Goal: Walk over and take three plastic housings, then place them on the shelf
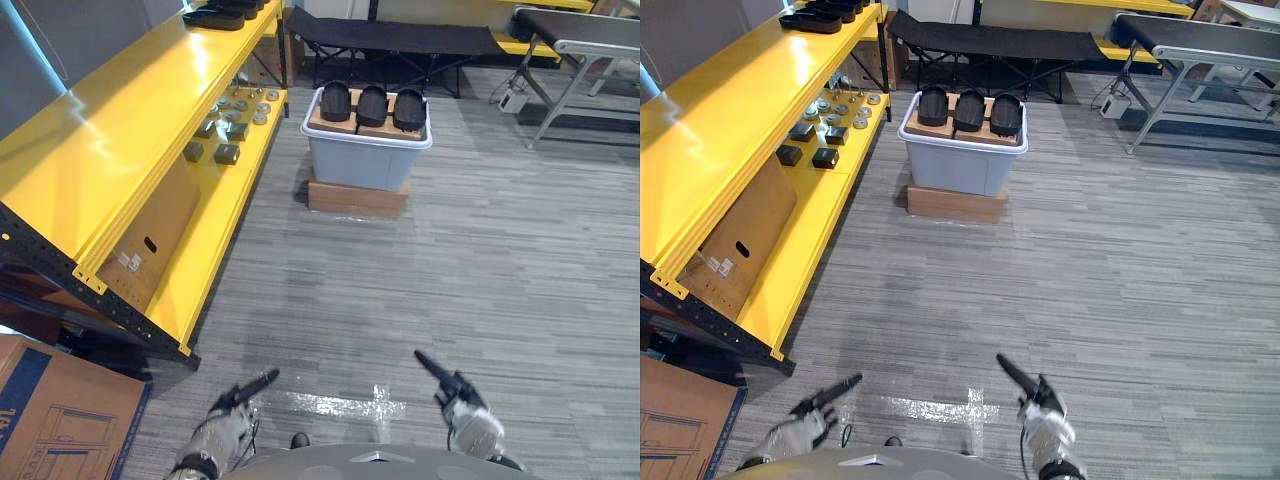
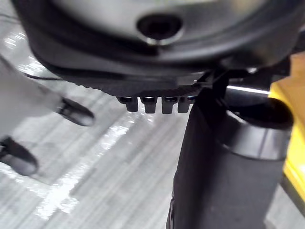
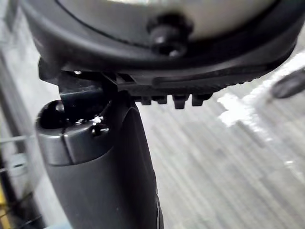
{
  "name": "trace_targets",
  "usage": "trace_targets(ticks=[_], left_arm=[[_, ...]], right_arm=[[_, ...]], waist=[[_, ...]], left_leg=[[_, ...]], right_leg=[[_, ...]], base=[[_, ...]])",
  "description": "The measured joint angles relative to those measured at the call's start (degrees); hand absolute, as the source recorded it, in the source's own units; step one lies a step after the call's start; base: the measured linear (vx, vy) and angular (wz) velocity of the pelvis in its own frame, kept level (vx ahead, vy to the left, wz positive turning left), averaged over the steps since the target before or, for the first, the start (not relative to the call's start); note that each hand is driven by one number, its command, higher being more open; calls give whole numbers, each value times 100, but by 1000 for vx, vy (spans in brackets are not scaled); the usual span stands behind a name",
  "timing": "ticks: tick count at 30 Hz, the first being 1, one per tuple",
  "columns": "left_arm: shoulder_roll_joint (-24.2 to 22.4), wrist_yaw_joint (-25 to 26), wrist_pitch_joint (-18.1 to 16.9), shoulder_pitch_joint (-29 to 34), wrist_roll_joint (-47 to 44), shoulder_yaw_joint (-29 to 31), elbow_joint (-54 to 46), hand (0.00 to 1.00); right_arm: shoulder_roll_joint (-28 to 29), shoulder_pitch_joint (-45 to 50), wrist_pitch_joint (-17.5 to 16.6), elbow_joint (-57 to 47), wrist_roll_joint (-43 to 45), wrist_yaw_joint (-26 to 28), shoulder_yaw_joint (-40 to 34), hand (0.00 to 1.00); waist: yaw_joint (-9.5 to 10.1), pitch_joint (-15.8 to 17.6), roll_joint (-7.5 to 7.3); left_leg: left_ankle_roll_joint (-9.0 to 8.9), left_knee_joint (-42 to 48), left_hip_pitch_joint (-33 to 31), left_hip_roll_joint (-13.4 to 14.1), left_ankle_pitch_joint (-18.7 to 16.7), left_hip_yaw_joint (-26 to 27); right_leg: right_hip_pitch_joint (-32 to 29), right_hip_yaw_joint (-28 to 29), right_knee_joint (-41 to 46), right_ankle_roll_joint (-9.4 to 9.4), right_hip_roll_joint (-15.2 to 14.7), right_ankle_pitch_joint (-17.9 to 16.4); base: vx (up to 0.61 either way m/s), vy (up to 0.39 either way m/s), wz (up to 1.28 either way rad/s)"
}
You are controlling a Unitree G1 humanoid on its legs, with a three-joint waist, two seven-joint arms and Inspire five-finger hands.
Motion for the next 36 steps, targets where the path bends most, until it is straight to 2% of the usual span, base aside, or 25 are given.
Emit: trace_targets(ticks=[1, 5, 9, 14, 19, 22, 27, 36], left_arm=[[126, 3, -167, -115, -36, -78, -218, 100], [301, 3, -363, -214, -369, -222, -610, 100], [308, -198, -384, -216, -621, -409, -723, 100], [142, -356, -390, -181, -913, -677, -869, 100], [-77, -196, -508, 214, -1045, -722, -1777, 100], [-94, -22, -596, 572, -819, -705, -2308, 100], [-96, 15, -671, 917, -261, -696, -2555, 100], [-153, 151, -701, 1258, -148, -702, -2964, 100]], right_arm=[[-225, -209, -135, -176, 2, -53, -1, 100], [-541, -395, -280, -323, 293, -69, -6, 100], [-561, -455, -279, -322, 491, 24, 19, 100], [-557, -449, -282, -329, 536, -58, 165, 100], [-227, -46, -317, -985, 540, -344, 229, 100], [-51, 307, -256, -1251, 470, -217, 340, 100], [29, 727, -131, -1604, 287, 76, 688, 100], [246, 1031, -70, -1975, -13, 222, 1138, 100]], waist=[[-42, 32, 21], [-90, 78, 38], [-189, 95, 76], [-203, 116, 126], [-207, 160, 188], [-203, 162, 186], [-191, 162, 187], [-178, 170, 148]], left_leg=[[8, -1, -58, -5, 6, -2], [72, 4, -105, -12, 47, -7], [72, 7, -94, -19, 47, -73], [71, 8, -97, 0, 47, -115], [64, 9, -103, -3, 42, -134], [64, 9, -103, -24, 42, -143], [64, 36, -128, -71, 44, -144], [82, 3, -148, -71, 109, -145]], right_leg=[[-70, 4, 3, 4, -3, 4], [-69, -4, -115, 3, 10, 57], [46, -77, -209, 2, 20, 86], [46, -130, -213, -5, 28, 140], [39, -126, -214, 40, 20, 222], [39, -126, -212, 52, -1, 231], [30, -127, -212, 54, -43, 224], [-45, -122, -185, 53, -44, 224]], base=[[0, 0, 0], [25, 1, 1], [67, -13, 7], [10, -3, 1], [-37, 21, 0], [-65, 22, 0], [-82, 18, 0], [-33, 3, -1]])
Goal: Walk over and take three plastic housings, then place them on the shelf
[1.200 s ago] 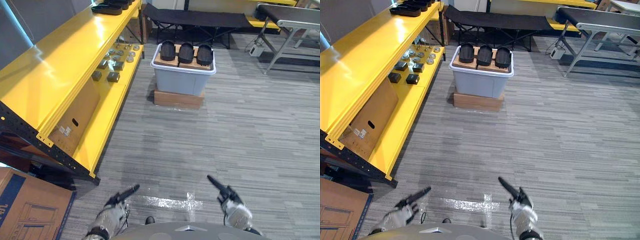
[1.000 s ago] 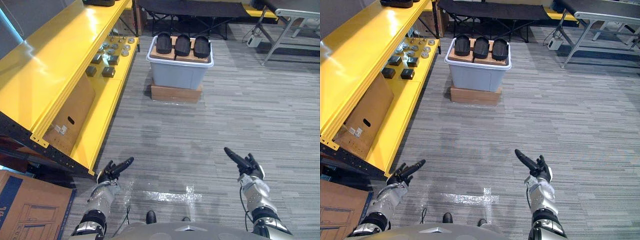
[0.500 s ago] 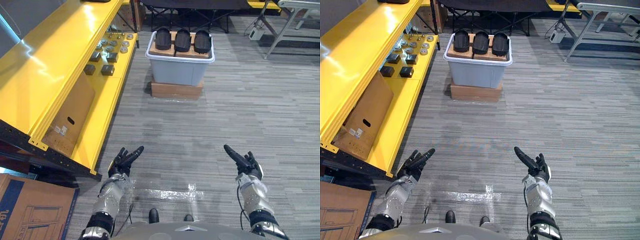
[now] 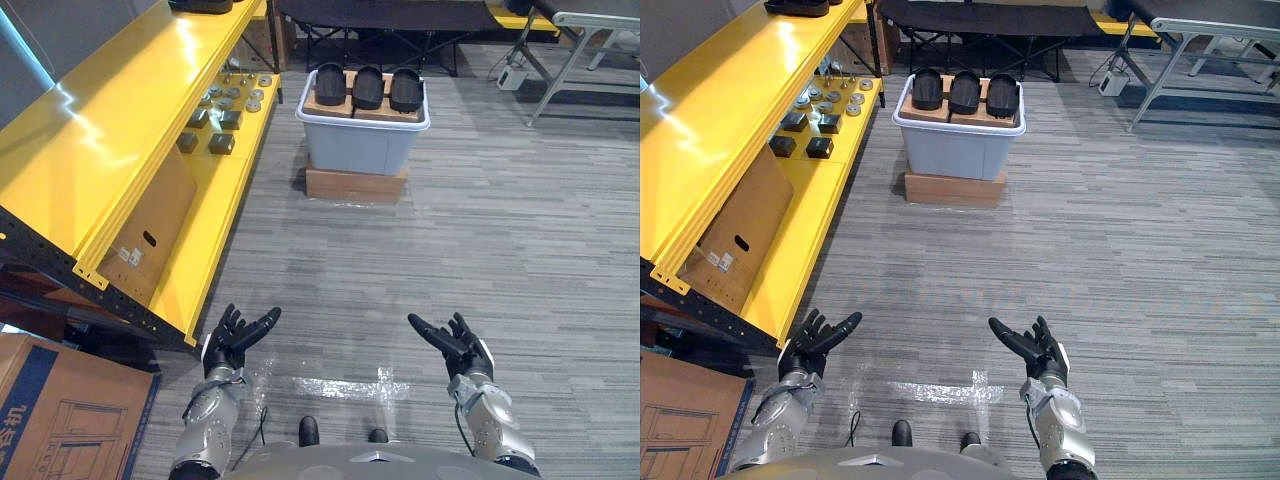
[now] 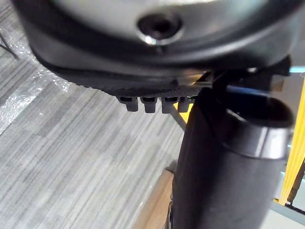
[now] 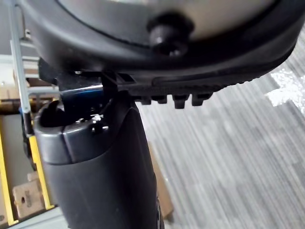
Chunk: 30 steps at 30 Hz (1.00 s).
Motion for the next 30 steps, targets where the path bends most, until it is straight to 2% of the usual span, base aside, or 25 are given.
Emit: trace_targets(ticks=[3, 9, 12, 14, 15, 16, 17, 19, 21, 22, 23, 24, 26, 27, 28, 29, 30], left_arm=[[-4, -2, -96, -1, -5, -10, -28, 100], [0, -55, -98, 31, 12, -19, -426, 100], [-10, -130, -123, 35, 8, -128, -657, 100], [-126, -140, -182, 25, 2, -258, -683, 100], [-213, -144, -210, 16, -1, -319, -761, 100], [-237, -142, -219, 17, -1, -360, -809, 100], [-249, -142, -220, 15, 36, -488, -877, 100], [-256, -146, -222, 10, 34, -689, -995, 100], [-271, -190, -285, -31, 9, -889, -1146, 100], [-279, -209, -332, -48, 7, -913, -1145, 100], [-313, -238, -357, -59, 7, -961, -1142, 100], [-341, -245, -357, -57, 7, -969, -1125, 100], [-373, -246, -371, -55, -17, -991, -1031, 100], [-374, -246, -372, -55, -25, -999, -997, 100], [-387, -250, -400, -58, -51, -1039, -887, 100], [-391, -249, -404, -19, -50, -1113, -791, 100], [-392, -250, -405, -15, -36, -1120, -771, 100]], right_arm=[[78, 92, 33, -203, 0, -26, 121, 100], [99, 111, 45, -549, -1, -10, 222, 100], [94, 56, 48, -548, 0, 0, 223, 100], [94, 136, 49, -598, -9, -7, 300, 100], [106, 268, 47, -775, -8, -20, 424, 100], [119, 352, 47, -851, -8, -20, 488, 100], [162, 522, 47, -959, -10, -14, 593, 100], [195, 723, 50, -1152, -10, 46, 681, 100], [242, 925, 49, -1594, -9, 105, 671, 100], [246, 935, 49, -1672, -9, 123, 662, 100], [251, 940, 48, -1754, -2, 135, 658, 100], [262, 958, 47, -1777, -2, 136, 656, 100], [266, 1065, 48, -1774, -7, 140, 657, 100], [268, 1115, 48, -1774, -4, 148, 657, 100], [262, 1200, 48, -1769, -3, 146, 635, 100], [253, 1303, 47, -1763, 2, 145, 606, 100], [257, 1307, 48, -1743, 6, 143, 594, 100]], waist=[[-2, -2, -27], [13, -17, -100], [24, -15, -122], [17, 13, -132], [-12, 142, -173], [-15, 211, -215], [-14, 308, -215], [-29, 325, -259], [-51, 307, -289], [-70, 299, -303], [-131, 279, -327], [-161, 272, -316], [-153, 210, -252], [-162, 157, -232], [-193, 68, -137], [-183, -55, -19], [-181, -82, 38]], left_leg=[[56, 2, -2, 0, 42, 0], [61, 6, 22, -2, 26, 104], [18, 74, 18, 5, -99, 229], [47, 293, 47, 24, -281, 328], [141, 505, 131, 23, -432, 335], [188, 613, 199, 17, -535, 345], [200, 917, 230, 35, -753, 351], [199, 1297, 208, 95, -1013, 319], [213, 1581, 126, 101, -1225, 248], [198, 1652, 114, 110, -1282, 214], [146, 1796, 81, 139, -1411, 148], [64, 1970, 78, 198, -1582, 97], [-85, 2124, 143, 340, -1837, -19], [-132, 2144, 159, 403, -1897, -60], [-244, 2127, 261, 546, -2003, -232], [-335, 2192, 393, 738, -2050, -298], [-367, 2647, 256, 820, -2100, -329]], right_leg=[[0, 9, -11, -1, 4, 0], [-46, 198, 6, -5, 14, 3], [-337, 404, 563, -52, -28, -168], [-976, 539, 2099, -129, -151, -526], [-1448, 590, 3289, -129, -272, -550], [-1622, 636, 3762, -94, -324, -565], [-1853, 667, 4284, -139, -350, -637], [-1984, 606, 4068, -122, -347, -754], [-1962, 580, 2830, -56, -344, -701], [-1944, 571, 2501, -29, -344, -660], [-1856, 557, 1951, 42, -339, -600], [-1755, 534, 1668, 28, -325, -500], [-1656, 419, 1765, -204, -217, -194], [-1637, 388, 1841, -258, -174, -159], [-1549, 244, 1966, -316, -65, -185], [-1429, 114, 1969, -506, 104, -367], [-1359, 65, 1977, -571, 194, -484]], base=[[25, -11, -1], [13, -4, -13], [-17, 24, -28], [-38, 31, -21], [-46, 36, -4], [0, 0, 0], [18, 14, 5], [44, -10, 11], [104, -62, 17], [231, -142, 25], [289, -191, 27], [258, -168, 24], [269, -217, 18], [426, -319, 37], [439, -271, 40], [473, -265, 38], [482, -250, 20]])
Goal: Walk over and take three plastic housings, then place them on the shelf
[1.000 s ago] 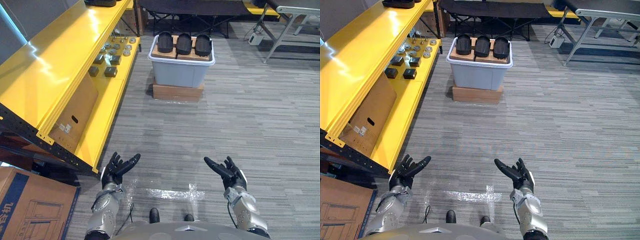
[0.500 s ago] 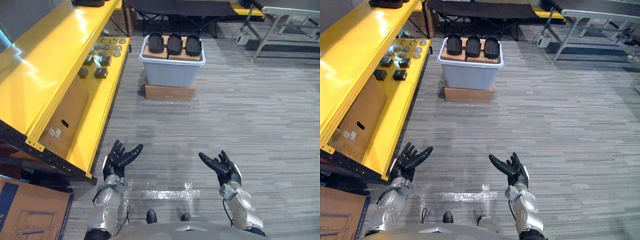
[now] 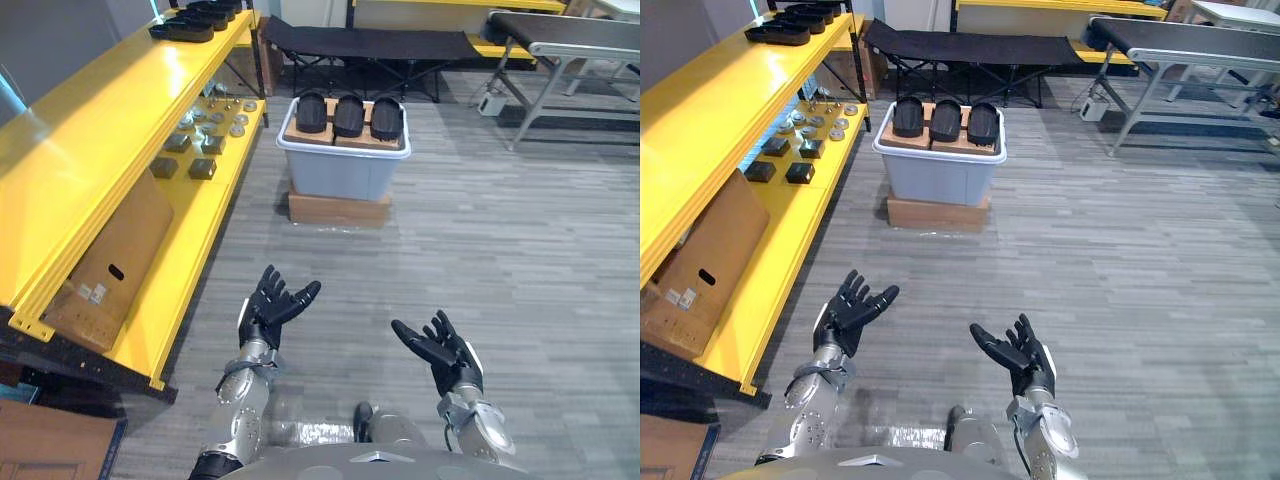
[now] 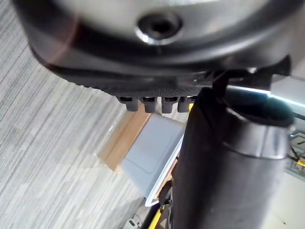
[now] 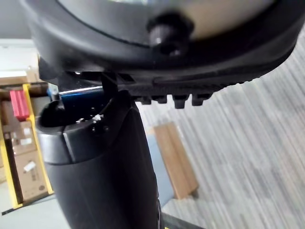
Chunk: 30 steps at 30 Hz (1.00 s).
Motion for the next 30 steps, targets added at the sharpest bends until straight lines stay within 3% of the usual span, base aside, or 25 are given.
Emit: trace_targets(ticks=[1, 2, 3, 5, 7, 8, 10, 12, 13, 14, 15, 18, 19, 20, 21, 22, 23, 25, 26, 27, 29, 30], left_arm=[[-58, 2, 0, 22, -4, 18, 40, 100], [-91, 3, -2, 55, -27, 52, 71, 100], [-134, 2, -2, 146, -65, 63, 109, 100], [-164, -15, 2, 349, -92, 127, 194, 100], [-152, -73, 14, 485, -195, 229, 330, 100], [-127, -130, 16, 537, -203, 337, 375, 100], [-159, -184, 16, 612, -202, 507, 349, 100], [-155, -201, 18, 721, -204, 533, 313, 100], [-147, -202, 20, 720, -203, 516, 292, 100], [-154, -228, 35, 737, -204, 465, 116, 100], [-37, -289, 40, 636, -204, 472, 46, 100], [51, -317, 103, 423, -168, 365, -36, 100], [61, -381, 100, 369, -162, 296, -119, 100], [86, -447, 92, 330, -167, 230, -140, 100], [87, -443, 96, 314, -163, 210, -139, 100], [51, -407, 99, 291, -160, 113, -140, 100], [49, -389, 99, 254, -153, -53, -141, 100], [52, -380, 99, 128, -149, -175, -153, 100], [50, -365, 101, -24, -151, -254, -148, 100], [40, -372, 99, -87, -153, -276, -147, 100], [30, -402, 82, -261, -154, -303, -97, 100], [56, -402, 62, -270, -155, -300, -86, 100]], right_arm=[[1, -6, 0, 57, 14, -7, -5, 100], [-6, 23, -1, 56, 37, 23, 9, 100], [-25, 50, -2, 68, 35, 37, 26, 100], [-39, 37, -12, 173, 35, 42, 45, 100], [-57, 28, -16, 255, 35, 44, 41, 100], [-83, -20, -19, 252, 33, 43, 90, 100], [-160, -112, -13, 251, 26, 36, 228, 100], [-313, -201, -7, 248, 27, 31, 431, 100], [-345, -229, -8, 233, 27, 32, 478, 100], [-392, -264, -14, 143, 40, 59, 520, 100], [-266, -447, -8, 277, 41, 59, 527, 100], [-202, -536, -11, 332, 48, 75, 521, 100], [-167, -626, -55, 497, 45, 87, 513, 100], [-71, -718, -159, 838, 45, 86, 539, 100], [-20, -786, -189, 998, 43, 86, 576, 100], [30, -766, -188, 1181, 35, 81, 693, 100], [51, -662, -188, 1215, 24, 57, 854, 100], [136, -610, -186, 1215, 19, 39, 984, 100], [241, -574, -186, 1205, -5, 28, 989, 100], [255, -562, -186, 1194, -5, 27, 989, 100], [264, -466, -185, 1184, -12, 28, 961, 100], [291, -372, -186, 1183, -18, 27, 944, 100]], waist=[[22, 8, 35], [75, 19, 79], [142, 30, 152], [199, 28, 212], [306, 23, 139], [513, 55, 54], [598, 130, 2], [678, 163, -19], [697, 161, 0], [799, 92, 119], [801, 98, -125], [793, 28, -306], [785, 98, -386], [781, 149, -495], [769, 198, -506], [745, 200, -536], [708, 215, -421], [605, 247, -333], [420, 231, -267], [354, 219, -237], [289, 193, -210], [305, 125, -327]], left_leg=[[-54, 1102, -392, 180, 20, -90], [-223, 2095, -775, 313, 224, -209], [-252, 3443, -1339, 528, 674, -358], [-254, 4532, -2011, 605, 657, -440], [-198, 3949, -2343, 385, 504, -364], [-111, 2659, -2389, 187, 446, -145], [-107, 1752, -2474, 89, 473, 45], [-248, 523, -2563, 57, 1036, 186], [-261, 214, -2524, 33, 1264, 205], [-157, -139, -2486, 119, 1586, 191], [235, 347, -2546, -26, 1773, 330], [463, 785, -2530, -212, 1186, 452], [500, 742, -2282, -334, 1003, 504], [552, 509, -1898, -492, 837, 595], [530, 366, -1664, -569, 827, 605], [563, 104, -1211, -650, 771, 612], [624, -97, -872, -639, 762, 613], [659, -325, -496, -637, 741, 481], [626, -404, -364, -583, 716, 243], [587, -392, -361, -540, 675, 131], [365, -229, -328, -357, 433, -229], [202, -15, -319, -324, 211, -350]], right_leg=[[202, -76, -3, -73, 143, -176], [401, -101, -30, -103, 289, -291], [687, -113, -102, -251, 498, -455], [1151, -116, -264, -368, 673, -616], [1537, -22, -594, -363, 633, -630], [1796, 126, -783, -273, 500, -574], [1992, 265, -800, -249, 376, -555], [2401, 442, -808, -302, 260, -635], [2461, 524, -783, -237, 253, -733], [2616, 812, -709, -70, 266, -1114], [2768, 959, -588, 171, 49, -1457], [2501, 1312, 278, 257, -166, -1237], [2103, 1466, 1369, 672, -277, -924], [1471, 1514, 2793, 1501, -470, -314], [1172, 1513, 3408, 1509, -518, -310], [714, 1366, 4142, 1125, -551, -528], [336, 1059, 4264, 842, -546, -703], [-62, 797, 3877, 577, -533, -876], [-361, 656, 2983, 493, -521, -956], [-454, 659, 2556, 497, -510, -950], [-529, 924, 1080, 727, -428, -677], [-445, 1113, 427, 702, -453, 6]], base=[[477, -234, 10], [558, -248, 0], [470, -168, -9], [452, -101, -14], [430, -46, -36], [493, 34, -63], [511, 81, -48], [502, 147, -35], [485, 191, -50], [609, 289, -52], [609, 293, -47], [543, 257, -7], [545, 274, -8], [531, 260, -10], [506, 209, -8], [494, 163, 6], [560, 157, 14], [443, 56, 43], [426, -71, 74], [415, -102, 100], [400, -168, 86], [400, -219, 68]])
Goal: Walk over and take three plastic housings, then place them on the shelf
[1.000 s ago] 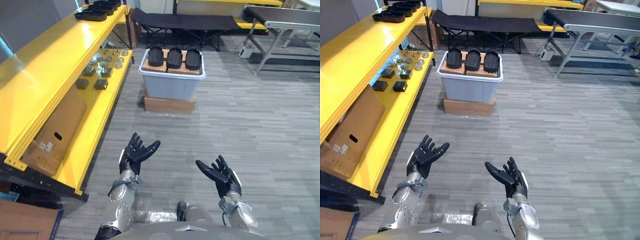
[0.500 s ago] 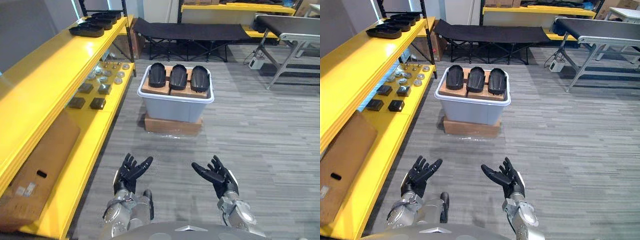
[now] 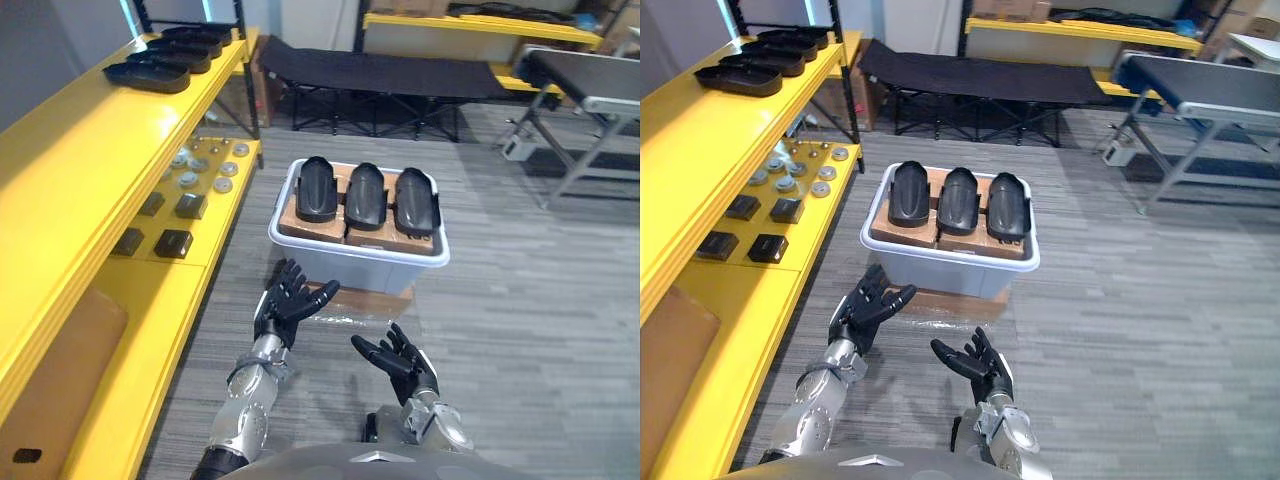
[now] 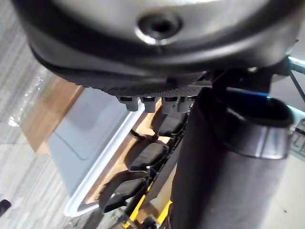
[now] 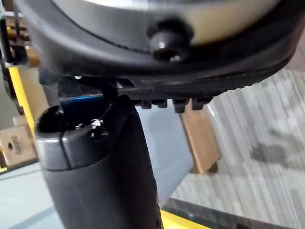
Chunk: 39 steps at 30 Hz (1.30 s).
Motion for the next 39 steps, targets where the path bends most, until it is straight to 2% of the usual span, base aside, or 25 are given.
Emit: trace_targets(ticks=[1, 2, 3, 4, 5, 6, 7, 8, 9, 10, 11, 12, 13, 14, 17, 18, 23, 24, 26, 33, 37, 39], left_arm=[[38, 0, -1, 4, -1, 1, 2, 100], [27, 13, -7, -34, 0, 29, 169, 100], [-45, 73, 3, -43, 0, 48, 375, 100], [-66, 107, 9, -41, -2, 38, 436, 100], [-131, 232, 21, 0, -23, 50, 475, 100], [-185, 289, 22, 81, -23, 90, 479, 100], [-211, 292, 23, 109, -23, 101, 484, 100], [-225, 306, 22, 223, -22, 122, 472, 100], [-219, 315, 22, 264, -22, 118, 473, 100], [-187, 315, 22, 312, -23, 117, 483, 100], [-167, 279, 19, 308, -53, 118, 475, 100], [-158, 252, 16, 307, -54, 113, 467, 100], [-167, 229, 11, 276, -55, 96, 470, 100], [-156, 237, 11, 219, -68, 100, 524, 100], [16, 257, 7, 27, -79, 72, 759, 100], [65, 258, 21, 29, -83, 56, 877, 100], [255, 281, 145, 324, 228, 73, 954, 100], [266, 281, 150, 408, 230, 86, 959, 100], [296, 273, 154, 474, 233, 81, 1089, 100], [480, 220, 272, 674, 331, 114, 1439, 100], [694, 224, 269, 497, 479, 111, 1449, 100], [797, 232, 264, 263, 475, 119, 1468, 100]], right_arm=[[33, 54, -1, 0, 0, 0, -3, 100], [10, 54, 2, 71, 3, 3, -35, 100], [-65, -56, -5, 140, 4, 3, -134, 100], [-79, -69, -40, 140, 8, 8, -209, 100], [-102, -190, -83, 140, 8, 1, -287, 100], [-171, -256, -114, 135, 11, -7, -318, 100], [-228, -254, -125, 118, 11, -13, -310, 100], [-310, -183, -124, 87, 8, -75, -253, 100], [-336, -149, -124, 80, 7, -130, -254, 100], [-337, -93, -125, 49, 8, -227, -334, 100], [-354, -34, -166, -66, 7, -288, -460, 100], [-370, -1, -212, -128, 6, -319, -508, 100], [-401, 43, -276, -247, -1, -383, -639, 100], [-374, -1, -345, -267, -50, -459, -759, 100], [-215, 75, -613, -337, -226, -521, -910, 100], [-208, 187, -676, -471, -223, -564, -914, 100], [5, 783, -953, -1244, -225, -631, -948, 100], [23, 864, -1009, -1391, -226, -633, -977, 100], [32, 859, -1051, -1419, -216, -633, -1065, 100], [-58, 644, -1113, -1934, -181, -612, -1836, 100], [-789, -276, -1040, -1864, -169, -944, -2422, 100], [-1460, -1159, -960, -1478, -83, -1222, -2629, 100]], waist=[[12, -44, -105], [55, -132, -135], [52, -182, 97], [52, -201, 157], [66, -157, 234], [74, -40, 303], [80, 53, 359], [183, 147, 364], [240, 136, 376], [312, 107, 343], [317, 99, 350], [303, 88, 367], [221, 66, 405], [156, 47, 382], [84, 75, 39], [18, 65, 22], [-18, 61, 23], [-73, 61, 23], [-138, 62, 21], [-152, 152, -21], [-147, 584, -5], [-136, 992, 34]], left_leg=[[-78, 96, 4, -21, -130, -48], [-200, 221, 85, 52, -383, -176], [-300, 228, 124, 335, -411, -208], [-362, 217, 134, 413, -375, -203], [-530, 413, 95, 507, -256, -215], [-666, 1236, -158, 606, -84, -238], [-729, 1908, -391, 663, 124, -260], [-818, 3085, -959, 809, 451, -266], [-819, 3245, -1130, 857, 393, -260], [-742, 2867, -1289, 879, 305, -61], [-535, 1910, -1306, 890, 392, 173], [-453, 1401, -1290, 887, 521, 252], [-492, 520, -1222, 873, 855, 392], [-543, -175, -936, 792, 870, 463], [-499, -1098, -685, 544, 1320, 692], [-486, -1232, -610, 508, 1335, 703], [-467, -1438, -283, 469, 1348, 961], [-467, -1473, -274, 470, 1348, 985], [-467, -1474, -258, 479, 1347, 1020], [-425, -1439, -347, 476, 1191, 1264], [-381, -1030, -1017, 478, 1143, 1173], [-317, -752, -1455, 450, 1165, 1032]], right_leg=[[33, 69, -175, -3, -55, 577], [158, -26, -136, 15, -41, 274], [231, -179, -161, -80, 195, 202], [252, -231, -184, -150, 254, 128], [352, -262, -228, -235, 360, -7], [604, -279, -351, -323, 529, -149], [814, -295, -474, -386, 605, -185], [1155, -282, -759, -466, 715, -179], [1281, -283, -861, -500, 739, -150], [1416, -308, -1055, -485, 728, -92], [1532, -314, -1250, -493, 725, -50], [1548, -336, -1317, -484, 727, -42], [1508, -384, -1348, -457, 739, -28], [1468, -393, -1346, -375, 673, 23], [1300, -385, -1455, -301, 441, 69], [1334, -383, -1523, -258, 413, 96], [1503, -234, -1599, -215, 360, 123], [1485, -230, -1603, -201, 361, 132], [1474, -187, -1604, -166, 369, 158], [1264, 84, -1697, -162, 379, 156], [819, 44, -1732, -133, 347, 272], [594, -29, -1815, -115, 327, 493]], base=[[409, -321, 58], [427, -364, 29], [407, -373, 17], [362, -321, 1], [282, -318, 2], [263, -318, 5], [263, -281, -6], [219, -176, -15], [231, -168, -33], [199, -113, -29], [197, -89, -20], [244, -9, -3], [266, 46, 5], [304, 62, 2], [184, 44, -6], [156, 44, -3], [91, 35, -18], [5, 3, -8], [-19, 5, -16], [-119, 4, -25], [-211, 38, 2], [-178, 62, 21]])
